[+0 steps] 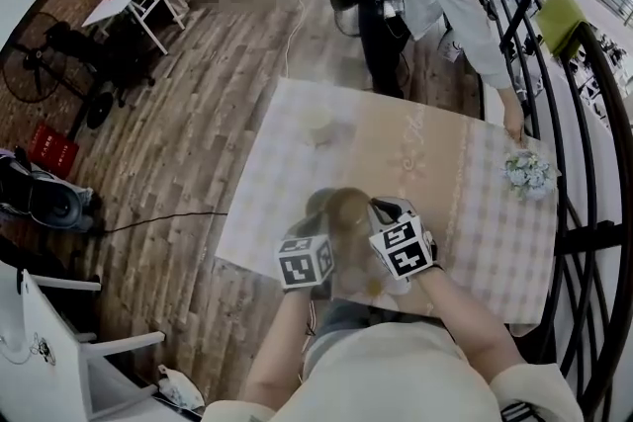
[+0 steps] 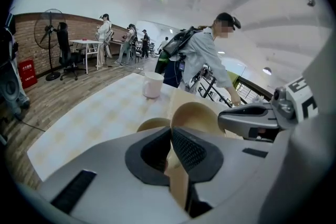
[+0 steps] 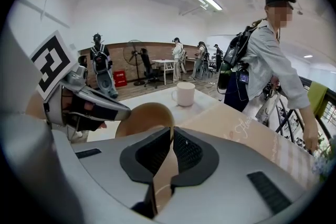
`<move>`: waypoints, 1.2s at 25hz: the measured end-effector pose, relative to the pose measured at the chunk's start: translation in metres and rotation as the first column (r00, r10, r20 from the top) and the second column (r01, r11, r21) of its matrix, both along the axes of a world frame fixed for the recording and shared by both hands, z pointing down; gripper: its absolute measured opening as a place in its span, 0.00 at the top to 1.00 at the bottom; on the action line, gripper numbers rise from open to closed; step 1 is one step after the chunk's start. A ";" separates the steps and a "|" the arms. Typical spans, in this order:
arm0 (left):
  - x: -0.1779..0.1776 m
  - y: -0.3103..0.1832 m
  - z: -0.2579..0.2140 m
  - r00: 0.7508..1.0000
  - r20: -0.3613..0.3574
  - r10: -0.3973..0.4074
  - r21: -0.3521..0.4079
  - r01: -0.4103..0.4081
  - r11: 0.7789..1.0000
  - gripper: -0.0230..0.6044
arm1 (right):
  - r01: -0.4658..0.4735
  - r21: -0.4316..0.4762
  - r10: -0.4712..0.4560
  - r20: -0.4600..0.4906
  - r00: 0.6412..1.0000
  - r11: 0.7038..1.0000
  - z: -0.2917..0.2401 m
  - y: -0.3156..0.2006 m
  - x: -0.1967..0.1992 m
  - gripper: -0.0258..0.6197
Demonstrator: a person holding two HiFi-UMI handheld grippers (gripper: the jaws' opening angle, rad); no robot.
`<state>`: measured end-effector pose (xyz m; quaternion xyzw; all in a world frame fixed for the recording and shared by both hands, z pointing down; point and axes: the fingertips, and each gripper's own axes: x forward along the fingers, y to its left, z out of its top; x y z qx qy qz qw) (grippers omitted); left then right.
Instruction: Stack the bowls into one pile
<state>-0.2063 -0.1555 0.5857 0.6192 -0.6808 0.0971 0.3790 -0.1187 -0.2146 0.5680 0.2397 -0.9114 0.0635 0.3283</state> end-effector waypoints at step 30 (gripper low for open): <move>-0.043 0.008 0.047 0.994 0.047 0.101 -0.081 -0.097 0.992 0.94 | -0.098 -0.052 0.092 -0.107 0.990 0.994 0.053 0.011 -0.039 0.94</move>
